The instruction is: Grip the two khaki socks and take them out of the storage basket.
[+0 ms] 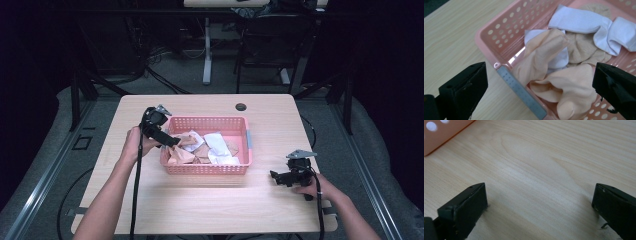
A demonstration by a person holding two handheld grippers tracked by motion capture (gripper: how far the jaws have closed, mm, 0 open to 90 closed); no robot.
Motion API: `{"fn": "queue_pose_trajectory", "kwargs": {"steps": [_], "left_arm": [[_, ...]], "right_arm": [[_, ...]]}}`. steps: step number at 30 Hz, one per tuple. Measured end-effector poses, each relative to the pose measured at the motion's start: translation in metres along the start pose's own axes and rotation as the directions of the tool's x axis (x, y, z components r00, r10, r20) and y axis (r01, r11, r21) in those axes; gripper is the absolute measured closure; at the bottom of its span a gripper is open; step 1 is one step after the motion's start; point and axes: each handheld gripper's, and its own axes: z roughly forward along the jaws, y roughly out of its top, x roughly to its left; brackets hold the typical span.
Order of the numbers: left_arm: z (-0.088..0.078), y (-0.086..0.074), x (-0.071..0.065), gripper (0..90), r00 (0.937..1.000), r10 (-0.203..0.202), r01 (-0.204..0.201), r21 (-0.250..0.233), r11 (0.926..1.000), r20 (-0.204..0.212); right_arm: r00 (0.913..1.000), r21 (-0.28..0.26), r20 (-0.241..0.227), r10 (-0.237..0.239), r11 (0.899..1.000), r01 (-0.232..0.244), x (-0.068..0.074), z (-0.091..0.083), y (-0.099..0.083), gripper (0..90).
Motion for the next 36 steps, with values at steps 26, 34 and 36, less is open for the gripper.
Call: {"fn": "queue_pose_trajectory", "kwargs": {"steps": [26,34,36], "left_arm": [[0.057,0.026,-0.017,34.0,0.9921,0.125,-0.125,0.160,0.9792,0.008],[0.061,0.026,-0.020,68.2,0.9897,0.143,-0.138,0.221,0.9655,-0.006],[0.060,0.026,-0.019,73.8,0.9901,0.140,-0.135,0.222,0.9657,-0.006]], "right_arm": [[1.0000,0.000,-0.001,-0.001,1.000,0.001,0.000,0.000,0.000,0.0],[1.0000,-0.002,-0.001,-0.003,1.000,0.003,0.000,0.000,0.000,0.0],[1.0000,-0.001,0.000,-0.002,1.000,0.002,0.000,0.000,0.000,0.0]]}}
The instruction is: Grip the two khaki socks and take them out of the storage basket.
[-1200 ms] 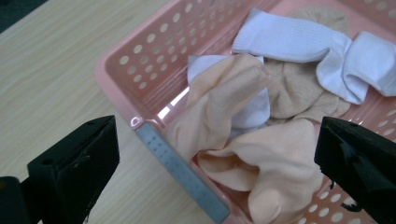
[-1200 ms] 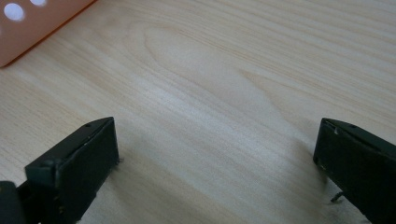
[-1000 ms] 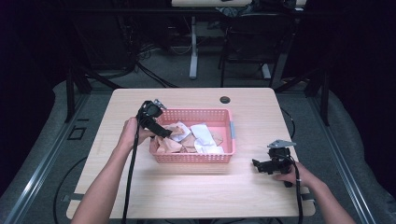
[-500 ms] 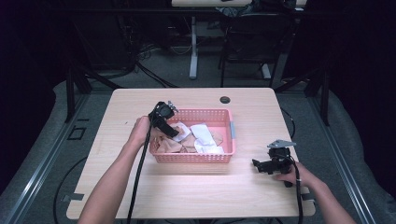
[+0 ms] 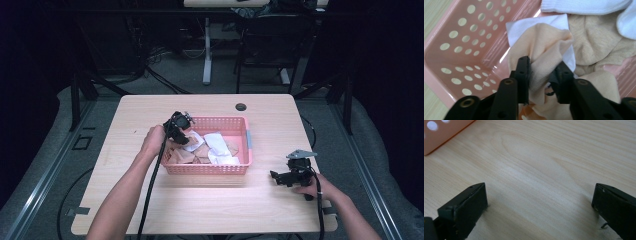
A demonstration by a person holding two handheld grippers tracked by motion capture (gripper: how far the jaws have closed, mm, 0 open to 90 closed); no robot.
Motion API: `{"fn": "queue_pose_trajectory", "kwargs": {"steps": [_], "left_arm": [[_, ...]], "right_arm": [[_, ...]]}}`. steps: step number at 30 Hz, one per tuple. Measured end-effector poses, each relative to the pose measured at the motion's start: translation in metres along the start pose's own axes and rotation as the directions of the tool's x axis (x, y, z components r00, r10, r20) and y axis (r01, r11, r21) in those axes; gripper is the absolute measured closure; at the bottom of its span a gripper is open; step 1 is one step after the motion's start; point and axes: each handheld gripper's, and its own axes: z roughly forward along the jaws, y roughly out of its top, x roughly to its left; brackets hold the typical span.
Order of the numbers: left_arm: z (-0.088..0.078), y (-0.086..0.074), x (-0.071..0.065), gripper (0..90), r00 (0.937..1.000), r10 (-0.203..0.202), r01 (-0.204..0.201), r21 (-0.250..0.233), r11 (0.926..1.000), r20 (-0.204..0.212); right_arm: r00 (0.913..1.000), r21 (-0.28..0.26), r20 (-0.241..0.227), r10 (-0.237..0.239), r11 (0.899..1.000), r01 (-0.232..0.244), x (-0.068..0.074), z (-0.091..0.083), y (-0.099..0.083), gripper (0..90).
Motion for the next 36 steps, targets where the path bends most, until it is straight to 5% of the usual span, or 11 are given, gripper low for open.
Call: {"fn": "queue_pose_trajectory", "kwargs": {"steps": [21,36], "left_arm": [[-0.031,0.000,0.001,81.8,0.9998,0.014,-0.013,-0.062,0.9980,0.014],[-0.084,0.009,0.012,81.7,0.9997,0.019,-0.021,-0.125,0.9920,-0.013]], "right_arm": [[1.0000,0.000,0.000,0.000,1.000,0.000,0.000,0.000,0.000,0.0],[1.0000,0.000,-0.001,0.000,1.000,0.000,0.000,0.000,0.000,0.0]]}}
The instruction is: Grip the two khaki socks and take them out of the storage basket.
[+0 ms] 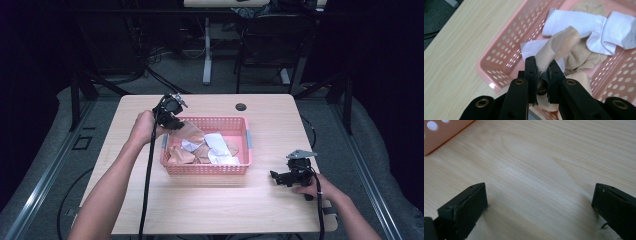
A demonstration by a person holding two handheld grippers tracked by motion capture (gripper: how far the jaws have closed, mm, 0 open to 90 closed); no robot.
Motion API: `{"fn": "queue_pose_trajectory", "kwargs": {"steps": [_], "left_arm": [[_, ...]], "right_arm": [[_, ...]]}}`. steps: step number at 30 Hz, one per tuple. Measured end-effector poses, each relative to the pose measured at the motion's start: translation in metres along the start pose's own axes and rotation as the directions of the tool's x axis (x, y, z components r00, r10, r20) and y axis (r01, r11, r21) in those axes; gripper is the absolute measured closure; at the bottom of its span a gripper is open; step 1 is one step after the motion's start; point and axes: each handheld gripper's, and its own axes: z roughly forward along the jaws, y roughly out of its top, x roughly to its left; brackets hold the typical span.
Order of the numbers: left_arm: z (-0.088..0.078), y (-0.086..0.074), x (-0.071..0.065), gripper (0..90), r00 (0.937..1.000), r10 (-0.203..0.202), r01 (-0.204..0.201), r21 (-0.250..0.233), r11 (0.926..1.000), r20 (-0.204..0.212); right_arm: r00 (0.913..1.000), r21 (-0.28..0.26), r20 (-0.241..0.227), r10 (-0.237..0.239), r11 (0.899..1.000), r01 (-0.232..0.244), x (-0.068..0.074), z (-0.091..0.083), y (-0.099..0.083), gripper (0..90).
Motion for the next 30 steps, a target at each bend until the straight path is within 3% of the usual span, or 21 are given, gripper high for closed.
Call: {"fn": "queue_pose_trajectory", "kwargs": {"steps": [11,16,30], "left_arm": [[-0.031,0.001,0.008,81.5,0.9999,-0.016,0.016,-0.034,0.9993,-0.003],[-0.043,0.000,0.013,81.5,0.9997,-0.015,0.014,-0.031,0.9994,-0.019],[-0.075,-0.013,0.029,81.4,0.9967,-0.057,0.054,-0.047,0.9974,-0.059]], "right_arm": [[1.0000,0.003,0.002,-0.003,1.000,0.003,0.000,0.000,0.000,0.0],[1.0000,0.003,0.002,-0.003,1.000,0.003,0.000,0.000,0.000,0.0],[1.0000,0.005,0.002,-0.002,1.000,0.002,0.000,0.000,0.000,0.0]]}}
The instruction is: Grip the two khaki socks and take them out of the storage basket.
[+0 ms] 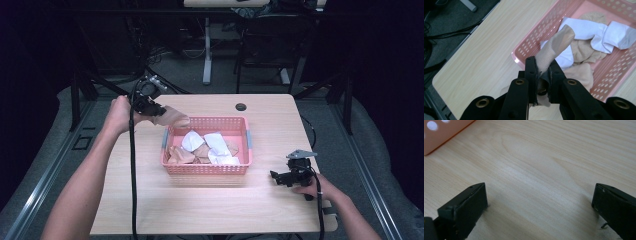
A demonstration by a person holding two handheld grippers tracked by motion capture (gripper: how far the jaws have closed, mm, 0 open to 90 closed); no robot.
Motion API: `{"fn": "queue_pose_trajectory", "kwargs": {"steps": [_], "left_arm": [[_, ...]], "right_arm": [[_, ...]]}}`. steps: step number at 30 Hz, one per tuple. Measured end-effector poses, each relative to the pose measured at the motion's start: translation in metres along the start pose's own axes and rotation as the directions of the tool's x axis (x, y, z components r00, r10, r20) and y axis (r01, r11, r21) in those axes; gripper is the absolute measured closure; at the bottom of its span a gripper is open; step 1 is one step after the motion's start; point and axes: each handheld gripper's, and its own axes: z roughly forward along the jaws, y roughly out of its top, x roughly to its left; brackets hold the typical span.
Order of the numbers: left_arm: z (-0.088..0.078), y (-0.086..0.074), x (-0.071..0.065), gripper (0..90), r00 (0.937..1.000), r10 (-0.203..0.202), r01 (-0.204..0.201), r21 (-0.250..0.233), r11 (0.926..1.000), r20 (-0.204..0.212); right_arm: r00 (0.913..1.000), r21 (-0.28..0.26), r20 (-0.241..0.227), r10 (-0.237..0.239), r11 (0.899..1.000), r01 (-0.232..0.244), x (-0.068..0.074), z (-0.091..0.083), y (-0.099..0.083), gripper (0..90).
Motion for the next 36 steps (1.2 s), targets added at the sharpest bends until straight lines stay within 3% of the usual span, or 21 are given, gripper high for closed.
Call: {"fn": "queue_pose_trajectory", "kwargs": {"steps": [9,20,27,36], "left_arm": [[-0.016,-0.012,0.012,81.3,0.9992,-0.029,0.030,0.016,0.9994,-0.027],[-0.033,-0.048,0.036,81.1,0.9915,-0.111,0.113,0.021,0.9934,-0.068],[-0.031,-0.072,0.048,81.1,0.9803,-0.180,0.184,0.039,0.9822,-0.082],[-0.021,-0.105,0.062,81.1,0.9523,-0.283,0.292,0.073,0.9536,-0.115]], "right_arm": [[1.0000,-0.008,0.000,0.002,1.000,-0.002,0.000,0.001,0.000,0.0],[1.0000,-0.001,0.001,-0.001,1.000,0.001,0.000,0.000,0.000,0.0],[1.0000,-0.002,0.001,-0.002,1.000,0.002,0.000,0.000,0.000,0.0],[1.0000,-0.006,-0.001,0.003,1.000,-0.003,0.000,0.000,0.000,0.0]]}}
